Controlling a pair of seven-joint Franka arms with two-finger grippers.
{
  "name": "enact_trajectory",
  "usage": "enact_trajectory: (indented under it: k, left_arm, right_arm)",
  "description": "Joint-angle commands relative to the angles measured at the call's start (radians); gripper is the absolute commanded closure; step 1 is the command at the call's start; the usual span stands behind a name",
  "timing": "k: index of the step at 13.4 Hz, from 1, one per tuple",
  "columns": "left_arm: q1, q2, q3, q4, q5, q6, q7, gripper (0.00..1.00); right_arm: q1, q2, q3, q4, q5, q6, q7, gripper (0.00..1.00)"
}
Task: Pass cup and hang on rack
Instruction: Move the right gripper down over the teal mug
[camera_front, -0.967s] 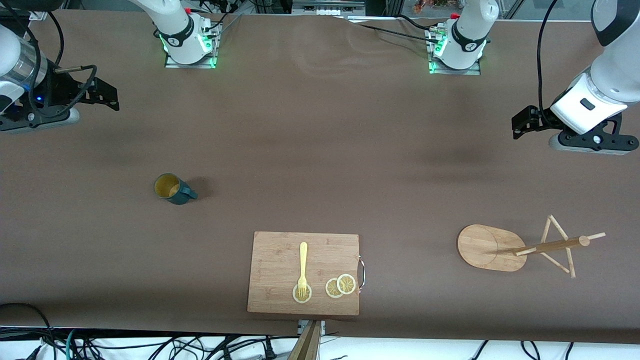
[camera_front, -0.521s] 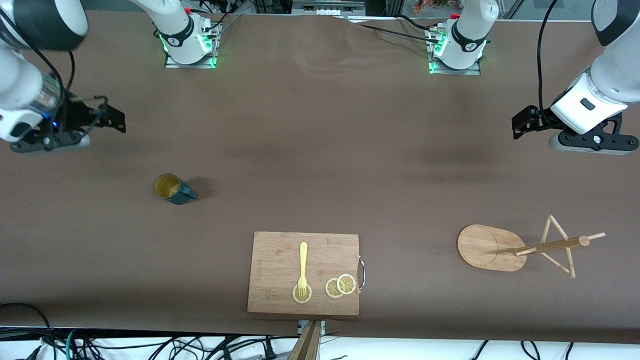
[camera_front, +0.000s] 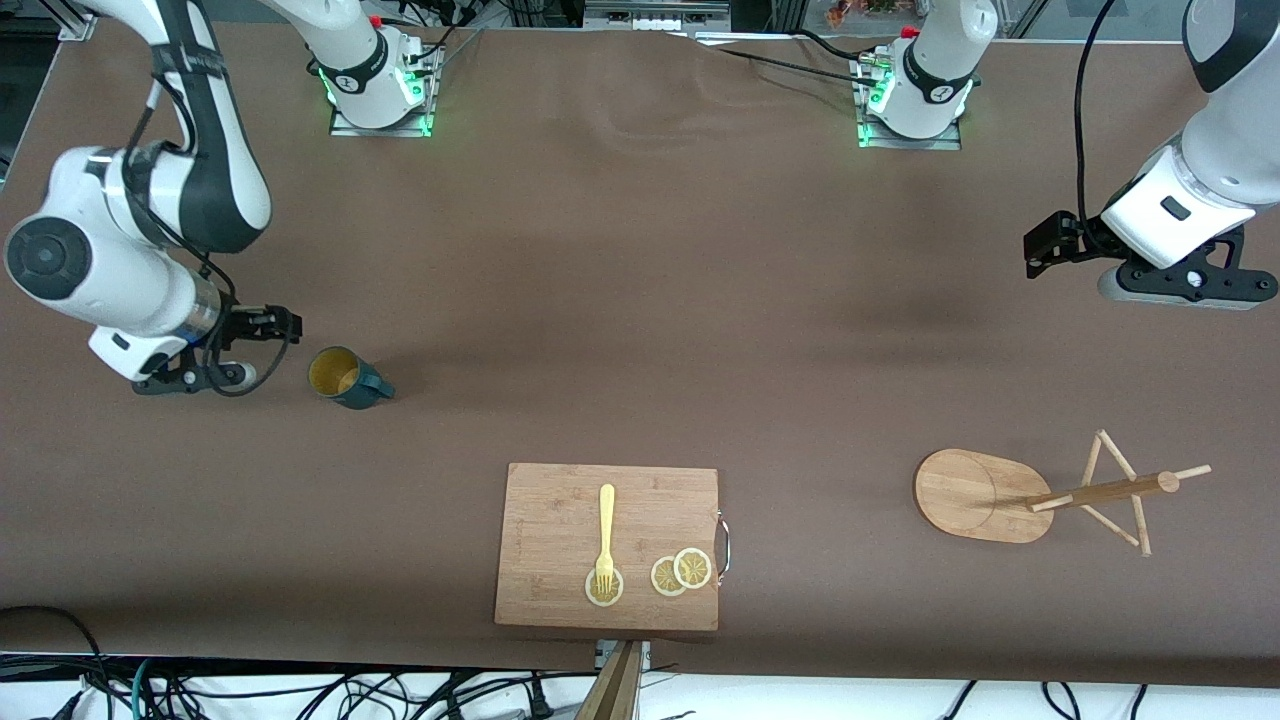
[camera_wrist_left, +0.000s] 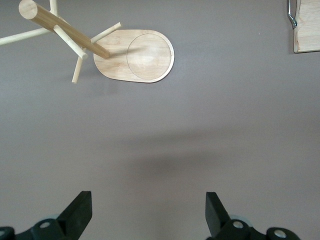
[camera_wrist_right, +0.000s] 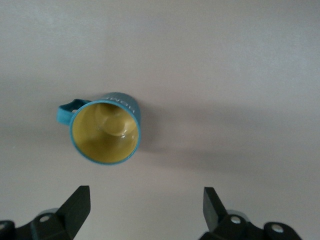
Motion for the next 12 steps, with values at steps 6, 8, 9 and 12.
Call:
enact_trajectory:
  k: [6, 8, 9, 12]
  left_arm:
    - [-0.005, 0.015, -0.001, 0.031, 0.023, -0.021, -0.01, 0.0]
    - [-0.005, 0.015, 0.0, 0.033, 0.023, -0.021, -0.012, 0.0]
    - [-0.005, 0.015, -0.001, 0.031, 0.023, -0.022, -0.012, 0.0]
    - [-0.005, 0.015, -0.001, 0.033, 0.023, -0.021, -0.012, 0.0]
  right_arm:
    - [-0.021, 0.131, 0.007, 0.032, 0.066, 0.117, -0.002, 0.05]
    - [-0.016, 0.151, 0.008, 0.034, 0.069, 0.146, -0.001, 0.09]
    - [-0.016, 0.165, 0.008, 0.034, 0.087, 0.154, 0.0, 0.1]
    - [-0.014, 0.189, 0.01, 0.034, 0.123, 0.162, -0.002, 0.2]
